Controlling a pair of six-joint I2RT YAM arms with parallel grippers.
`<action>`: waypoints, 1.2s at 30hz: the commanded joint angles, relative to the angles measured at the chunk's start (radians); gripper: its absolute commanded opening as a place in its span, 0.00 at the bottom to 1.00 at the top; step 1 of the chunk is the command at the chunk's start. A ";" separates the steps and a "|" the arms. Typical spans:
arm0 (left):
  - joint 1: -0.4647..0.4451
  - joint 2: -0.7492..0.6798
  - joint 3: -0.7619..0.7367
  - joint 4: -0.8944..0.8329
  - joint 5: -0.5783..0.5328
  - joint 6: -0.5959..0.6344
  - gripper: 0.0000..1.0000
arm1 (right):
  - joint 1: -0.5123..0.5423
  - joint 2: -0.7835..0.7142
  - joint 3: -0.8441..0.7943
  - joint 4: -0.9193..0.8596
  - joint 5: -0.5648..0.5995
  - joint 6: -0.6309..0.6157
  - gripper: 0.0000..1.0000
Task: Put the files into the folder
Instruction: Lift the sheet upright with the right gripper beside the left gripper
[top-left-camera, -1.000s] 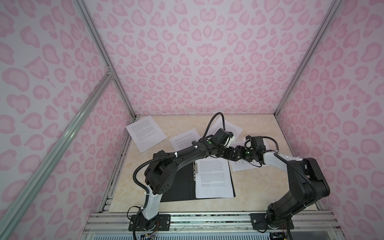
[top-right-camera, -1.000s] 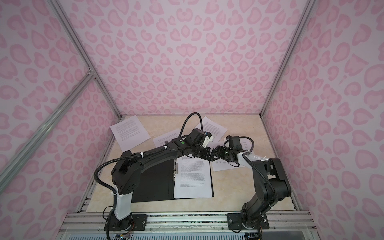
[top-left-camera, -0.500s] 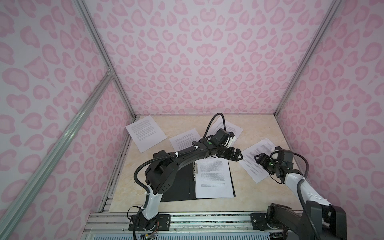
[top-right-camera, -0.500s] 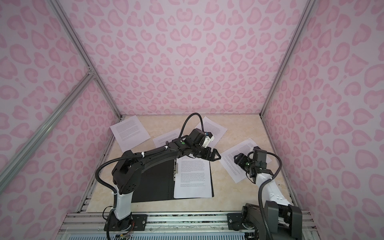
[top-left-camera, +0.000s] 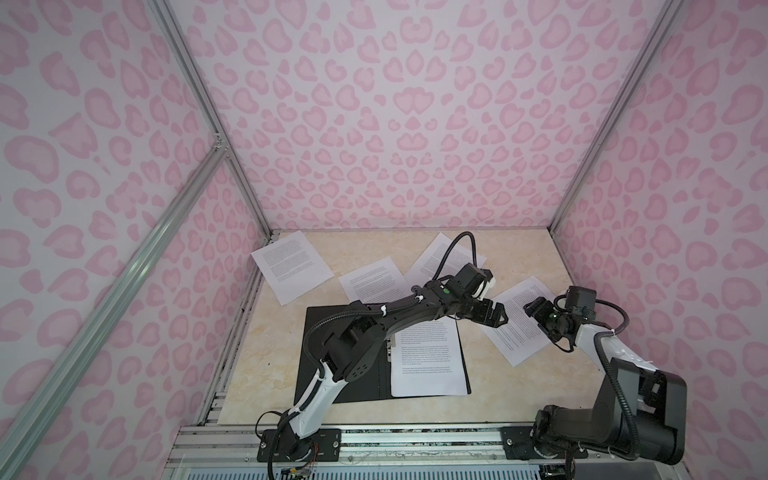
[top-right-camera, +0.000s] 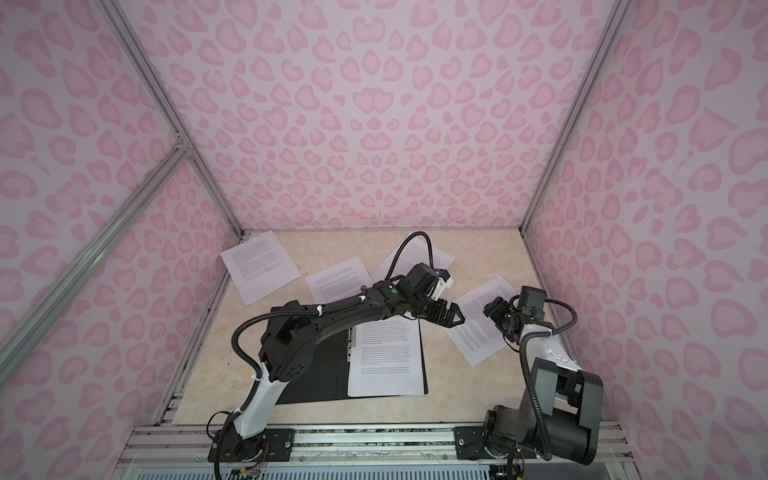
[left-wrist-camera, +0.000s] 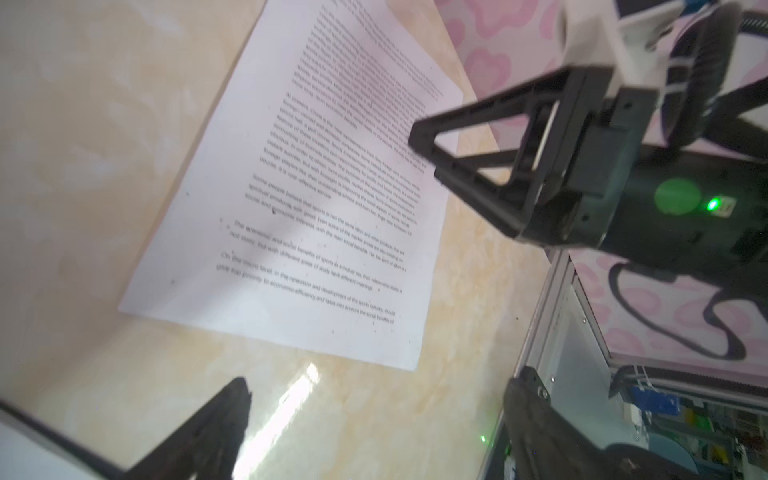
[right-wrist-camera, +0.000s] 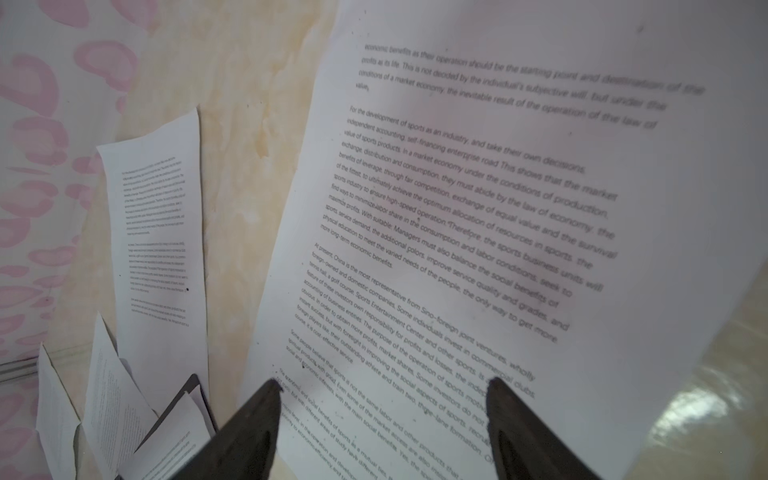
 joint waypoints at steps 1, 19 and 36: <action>0.011 0.082 0.105 -0.011 -0.084 0.000 0.97 | -0.011 -0.008 -0.008 -0.011 0.019 -0.008 0.79; 0.055 0.291 0.283 -0.108 -0.047 0.084 0.98 | -0.100 -0.086 -0.145 -0.009 -0.014 0.009 0.85; 0.096 0.266 0.183 0.020 0.263 -0.198 0.99 | -0.114 0.003 -0.174 0.075 -0.091 0.028 0.82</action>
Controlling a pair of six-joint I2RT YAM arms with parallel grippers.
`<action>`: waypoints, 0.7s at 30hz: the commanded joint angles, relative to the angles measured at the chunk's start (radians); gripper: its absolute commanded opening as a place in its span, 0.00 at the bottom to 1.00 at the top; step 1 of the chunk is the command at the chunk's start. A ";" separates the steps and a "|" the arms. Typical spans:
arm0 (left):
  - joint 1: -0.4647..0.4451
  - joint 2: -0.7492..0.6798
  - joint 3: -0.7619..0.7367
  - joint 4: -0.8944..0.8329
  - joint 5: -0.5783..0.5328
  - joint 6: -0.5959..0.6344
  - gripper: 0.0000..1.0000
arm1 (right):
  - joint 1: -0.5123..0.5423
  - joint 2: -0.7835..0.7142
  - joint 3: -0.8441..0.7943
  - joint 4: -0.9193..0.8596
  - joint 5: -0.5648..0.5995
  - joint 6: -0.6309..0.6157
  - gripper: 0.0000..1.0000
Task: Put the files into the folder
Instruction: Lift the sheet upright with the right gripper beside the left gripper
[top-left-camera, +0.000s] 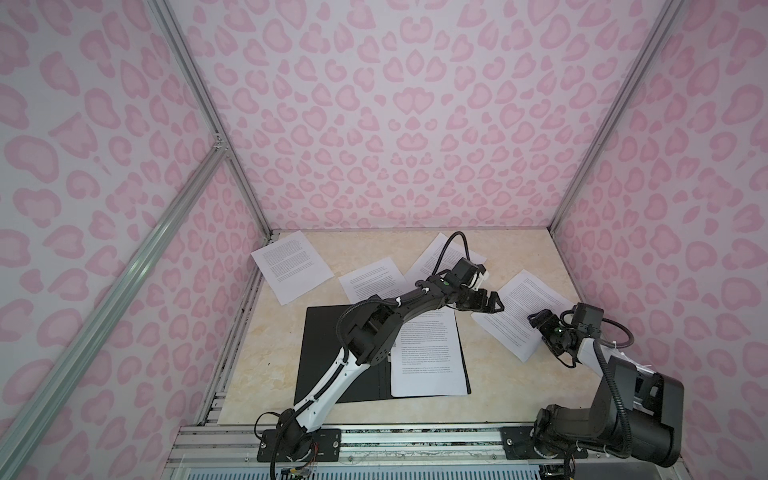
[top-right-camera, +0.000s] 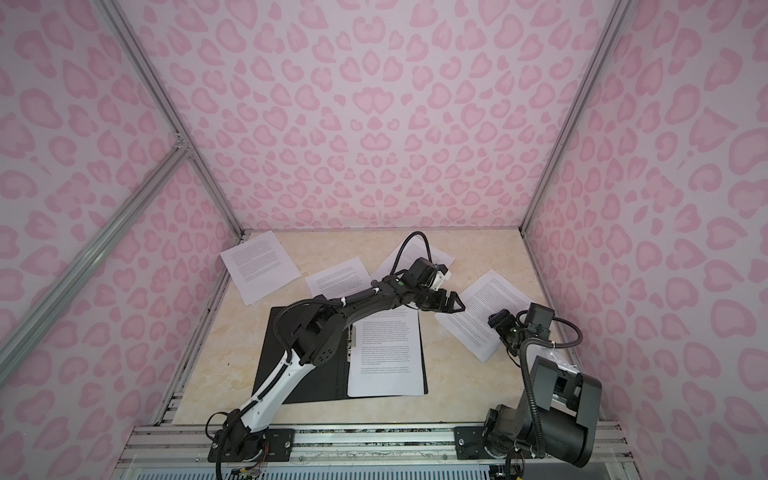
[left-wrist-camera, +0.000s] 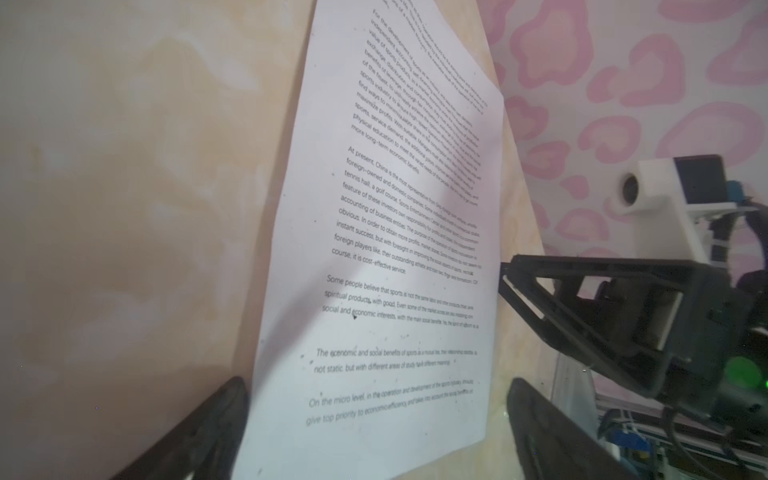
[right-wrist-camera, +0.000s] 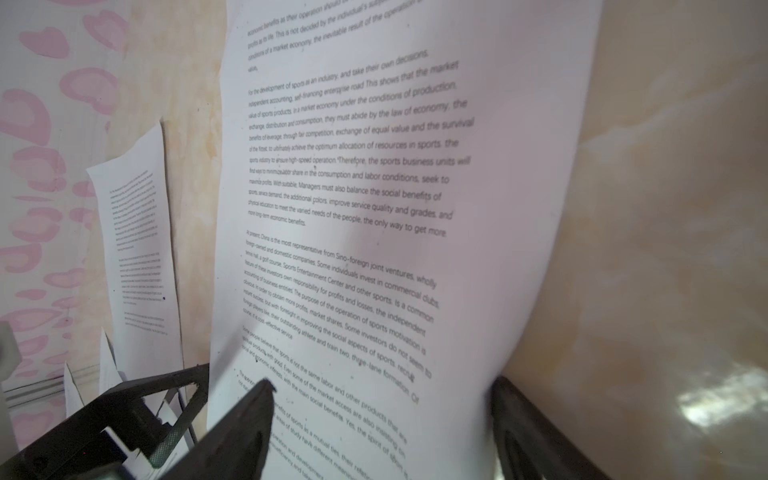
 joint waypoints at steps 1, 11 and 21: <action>-0.002 -0.022 -0.030 -0.028 0.070 -0.109 0.99 | 0.002 0.011 -0.016 -0.088 -0.011 0.016 0.82; 0.001 -0.040 -0.058 0.049 0.080 -0.184 0.88 | 0.002 -0.001 -0.020 -0.080 -0.044 0.026 0.82; -0.001 -0.095 -0.054 0.046 0.065 -0.163 0.04 | 0.002 -0.037 -0.025 -0.077 -0.079 0.027 0.85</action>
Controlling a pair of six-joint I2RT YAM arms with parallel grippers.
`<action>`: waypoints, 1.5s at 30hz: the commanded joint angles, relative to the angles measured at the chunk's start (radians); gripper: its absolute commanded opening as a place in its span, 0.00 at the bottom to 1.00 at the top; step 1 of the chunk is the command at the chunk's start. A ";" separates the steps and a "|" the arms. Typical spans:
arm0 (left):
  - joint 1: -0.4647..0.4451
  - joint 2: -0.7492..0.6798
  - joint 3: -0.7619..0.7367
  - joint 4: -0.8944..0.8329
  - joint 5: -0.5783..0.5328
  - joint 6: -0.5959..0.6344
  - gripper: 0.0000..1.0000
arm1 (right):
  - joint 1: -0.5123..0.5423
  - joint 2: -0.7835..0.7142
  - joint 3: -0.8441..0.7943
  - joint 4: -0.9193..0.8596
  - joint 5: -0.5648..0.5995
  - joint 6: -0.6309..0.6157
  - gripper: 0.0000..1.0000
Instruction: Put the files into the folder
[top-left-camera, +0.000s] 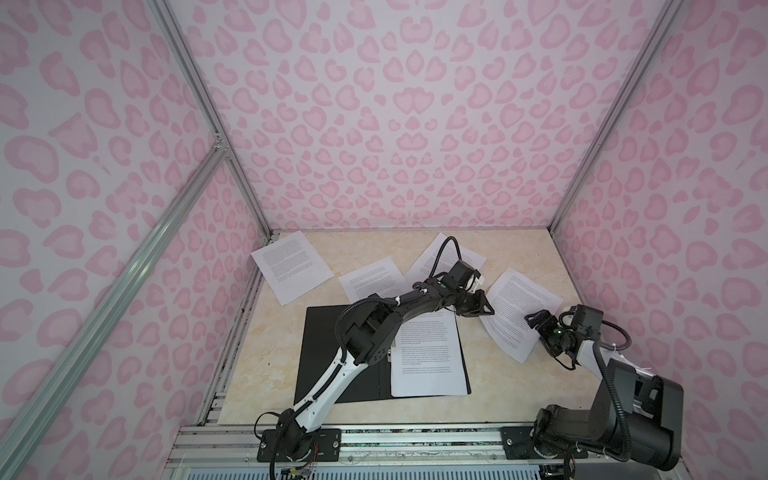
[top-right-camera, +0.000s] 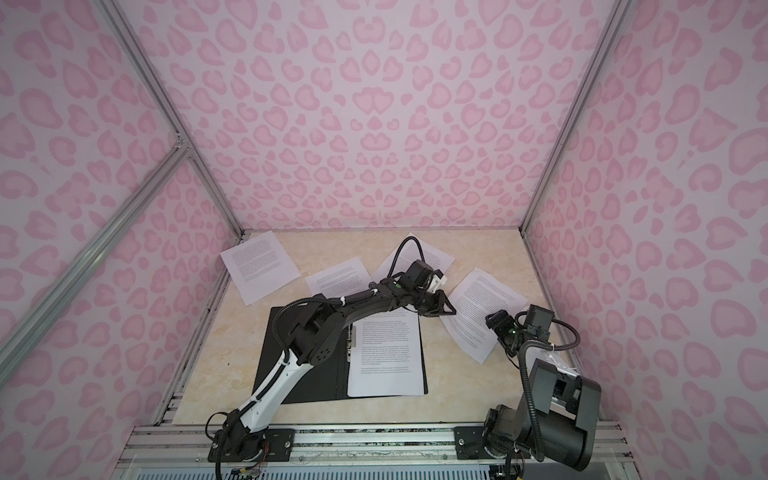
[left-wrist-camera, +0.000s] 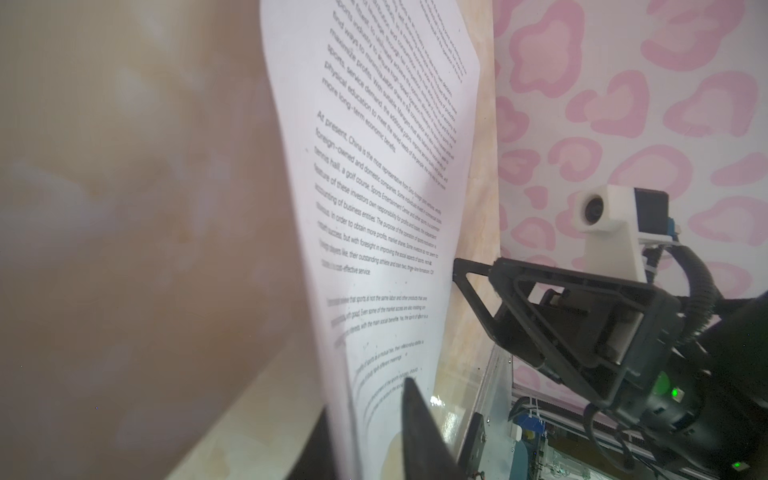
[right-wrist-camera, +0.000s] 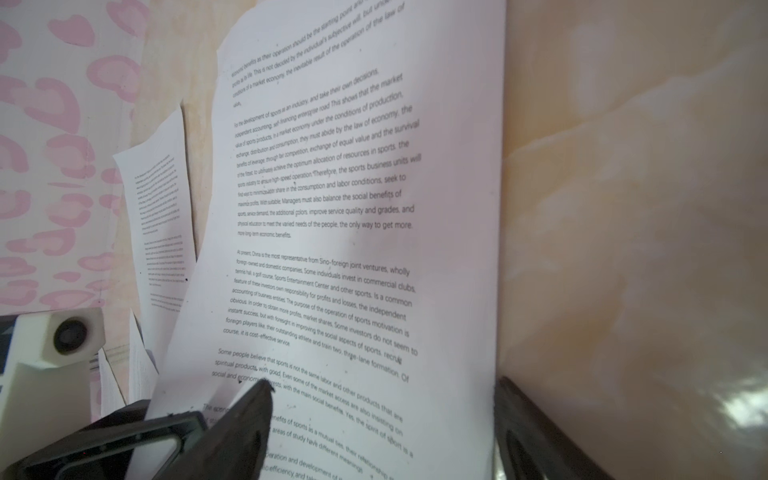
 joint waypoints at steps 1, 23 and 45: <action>0.000 -0.090 0.006 -0.011 -0.009 0.024 0.04 | 0.001 -0.011 -0.009 -0.062 -0.023 0.013 0.85; -0.100 -0.495 -0.103 -0.019 -0.334 0.518 0.04 | 0.002 -0.214 0.004 -0.120 -0.151 0.014 0.97; -0.109 -0.793 -0.156 0.068 -0.347 0.545 0.04 | 0.000 -0.347 -0.037 -0.153 -0.113 0.016 0.97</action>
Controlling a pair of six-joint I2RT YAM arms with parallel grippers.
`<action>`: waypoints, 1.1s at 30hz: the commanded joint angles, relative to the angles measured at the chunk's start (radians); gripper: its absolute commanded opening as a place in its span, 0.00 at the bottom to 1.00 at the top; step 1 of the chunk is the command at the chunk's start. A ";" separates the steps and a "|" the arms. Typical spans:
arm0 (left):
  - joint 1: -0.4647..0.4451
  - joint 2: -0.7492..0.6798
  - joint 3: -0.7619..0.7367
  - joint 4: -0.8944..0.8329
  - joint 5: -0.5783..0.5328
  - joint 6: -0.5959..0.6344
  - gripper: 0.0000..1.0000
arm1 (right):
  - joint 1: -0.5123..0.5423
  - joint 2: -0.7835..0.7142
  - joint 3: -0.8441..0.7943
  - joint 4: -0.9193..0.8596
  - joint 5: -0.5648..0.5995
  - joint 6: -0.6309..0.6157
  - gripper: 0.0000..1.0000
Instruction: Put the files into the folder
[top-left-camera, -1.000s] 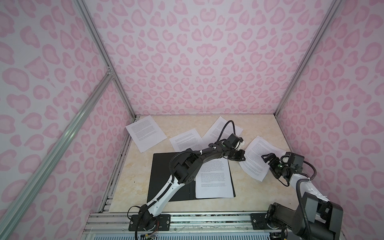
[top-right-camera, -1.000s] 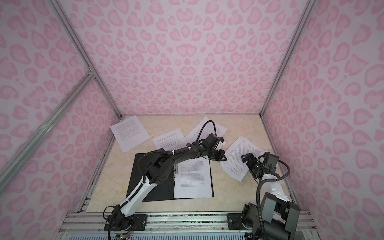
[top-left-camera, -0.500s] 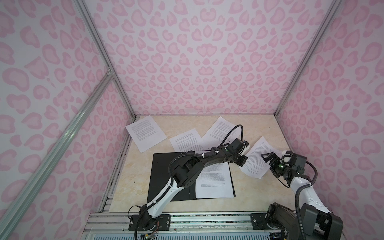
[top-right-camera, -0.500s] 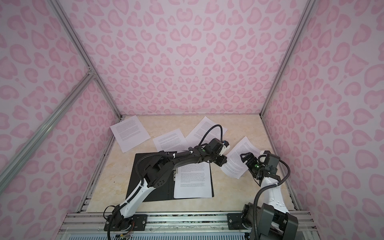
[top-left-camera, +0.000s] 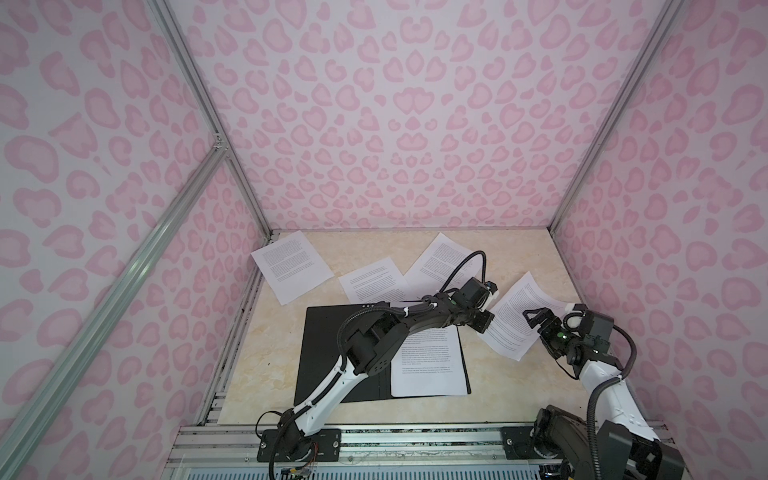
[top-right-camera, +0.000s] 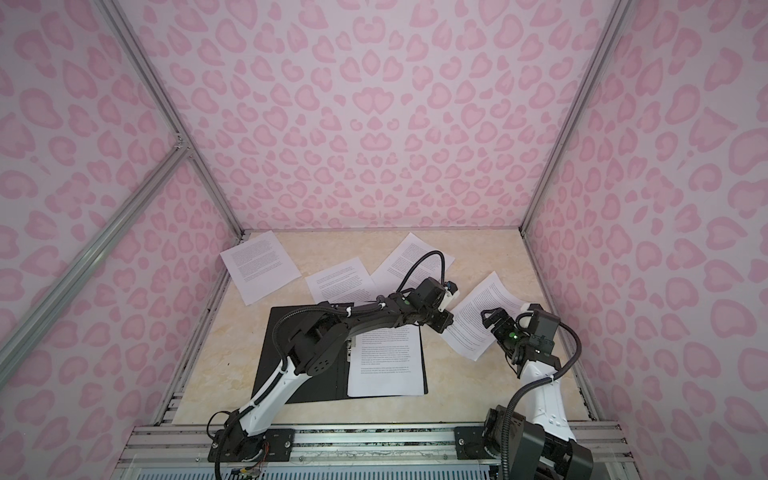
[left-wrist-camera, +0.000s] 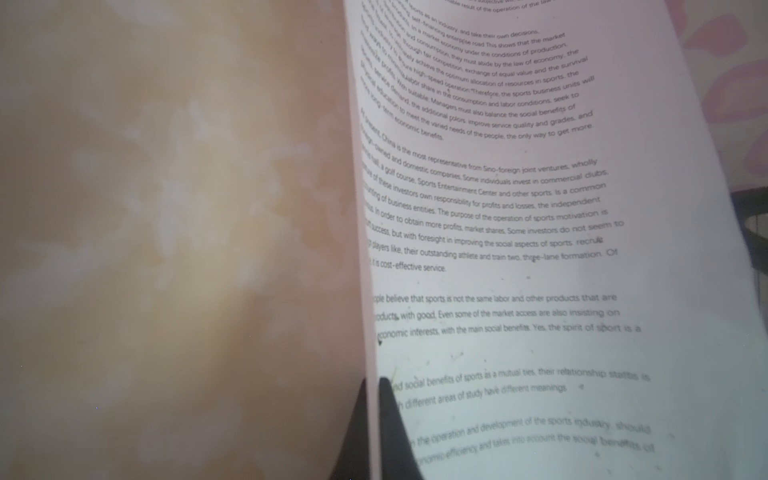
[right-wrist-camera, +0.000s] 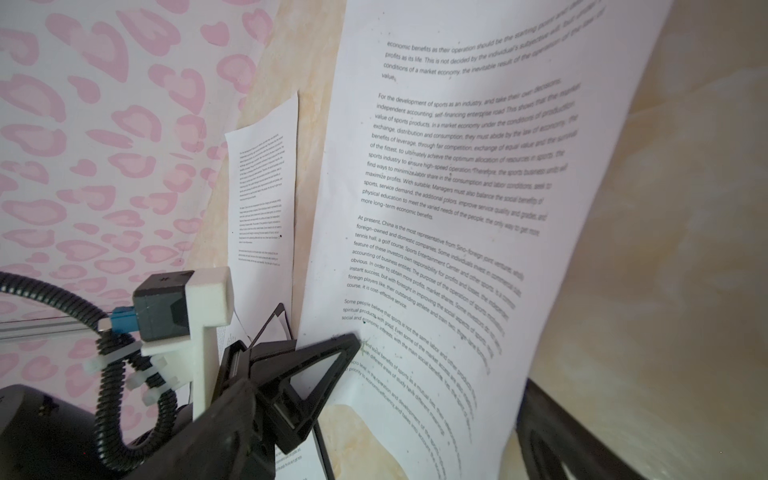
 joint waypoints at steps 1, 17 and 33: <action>-0.004 -0.739 -0.015 0.034 -0.008 0.012 0.04 | 0.000 -0.022 -0.006 -0.011 -0.003 0.007 0.97; 0.026 -0.968 -0.161 0.150 -0.048 0.001 0.04 | 0.007 -0.144 -0.054 -0.040 0.049 0.021 0.97; 0.050 -1.048 -0.285 0.327 -0.031 0.044 0.04 | 0.077 -0.151 -0.111 0.006 0.069 0.034 0.97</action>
